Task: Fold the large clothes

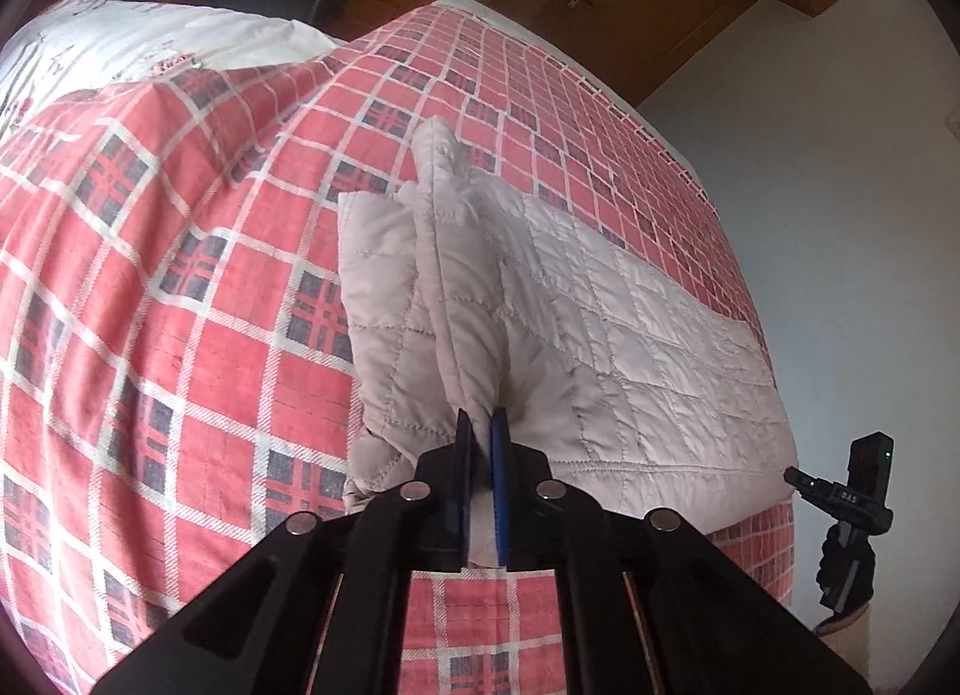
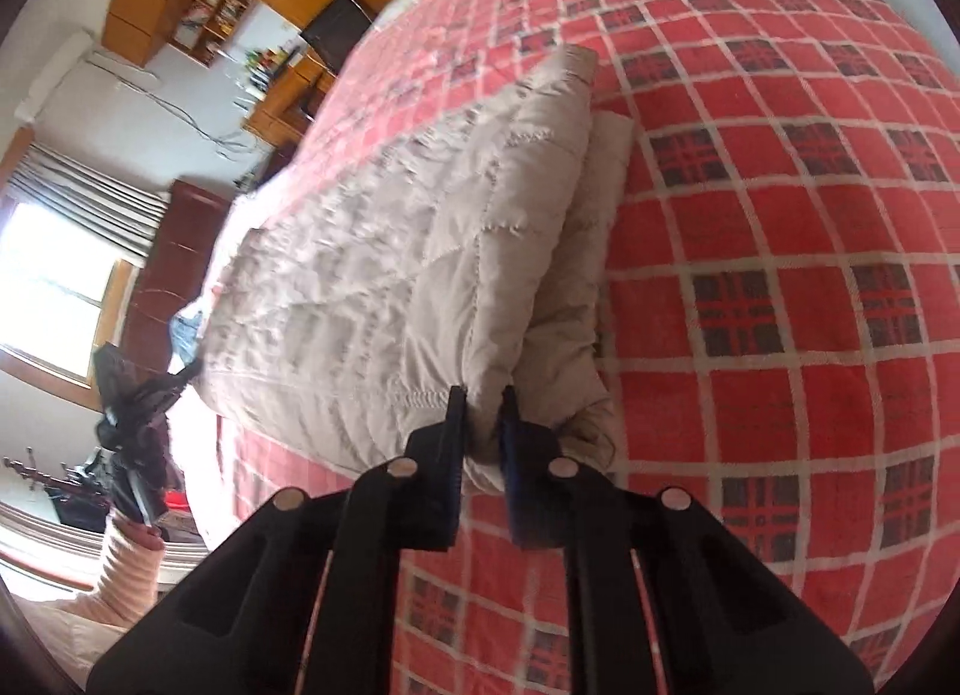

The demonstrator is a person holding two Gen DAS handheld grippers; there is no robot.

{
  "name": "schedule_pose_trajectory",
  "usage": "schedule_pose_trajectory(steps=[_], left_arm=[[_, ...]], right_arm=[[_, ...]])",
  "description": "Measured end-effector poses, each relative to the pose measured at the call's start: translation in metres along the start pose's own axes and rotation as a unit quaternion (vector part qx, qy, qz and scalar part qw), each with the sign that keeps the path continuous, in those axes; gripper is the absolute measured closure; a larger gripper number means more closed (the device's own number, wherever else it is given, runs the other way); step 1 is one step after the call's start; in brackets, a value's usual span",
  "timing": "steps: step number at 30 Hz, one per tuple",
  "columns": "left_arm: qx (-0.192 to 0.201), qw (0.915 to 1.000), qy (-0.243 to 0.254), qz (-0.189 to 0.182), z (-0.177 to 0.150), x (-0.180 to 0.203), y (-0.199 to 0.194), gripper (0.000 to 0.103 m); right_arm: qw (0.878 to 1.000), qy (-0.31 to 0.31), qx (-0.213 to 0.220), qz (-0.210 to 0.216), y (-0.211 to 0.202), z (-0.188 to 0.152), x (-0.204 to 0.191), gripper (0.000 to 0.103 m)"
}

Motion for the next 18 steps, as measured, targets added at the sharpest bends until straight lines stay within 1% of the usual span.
schedule_pose_trajectory(steps=[3, 6, 11, 12, 14, 15, 16, 17, 18], left_arm=[[-0.021, 0.9997, -0.003, 0.011, -0.007, -0.012, 0.020, 0.098], [-0.026, 0.9996, -0.013, 0.004, -0.011, -0.021, 0.033, 0.097], [-0.030, 0.9994, -0.012, 0.012, -0.011, -0.017, 0.034, 0.096], [-0.031, 0.9993, -0.011, 0.015, -0.009, -0.015, 0.032, 0.094], [-0.027, 0.9994, -0.013, 0.018, -0.004, -0.011, 0.025, 0.086], [-0.020, 0.9996, -0.013, 0.016, -0.003, -0.009, 0.019, 0.082], [-0.012, 0.9998, -0.010, 0.014, 0.000, -0.007, 0.013, 0.073], [-0.007, 0.9998, -0.007, 0.015, 0.004, -0.006, 0.009, 0.062], [-0.003, 0.9998, -0.004, 0.018, 0.008, -0.005, 0.006, 0.057]], right_arm=[[1.000, 0.015, -0.019, -0.007, 0.018, -0.003, 0.014, 0.093], [0.999, 0.025, -0.029, -0.010, 0.033, -0.004, 0.025, 0.093], [0.999, 0.028, -0.032, -0.007, 0.037, -0.002, 0.031, 0.092], [0.999, 0.022, -0.032, -0.010, 0.034, -0.002, 0.029, 0.088], [0.999, 0.016, -0.030, -0.014, 0.030, -0.001, 0.024, 0.086], [0.999, 0.013, -0.026, -0.017, 0.025, -0.001, 0.022, 0.081], [1.000, 0.012, -0.023, -0.018, 0.021, 0.000, 0.018, 0.072], [1.000, 0.010, -0.017, -0.017, 0.017, 0.001, 0.016, 0.066], [1.000, 0.009, -0.008, -0.012, 0.010, 0.003, 0.014, 0.054]])
Point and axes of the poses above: each gripper's, at about its wrist camera, not at the fingertips, and y roughly the way its jaws point, x to its right, z to its top, the point moved 4 cm from there along y, roughly the way its jaws point, and after that the axes turned 14 degrees about -x, right-handed, at the moved point
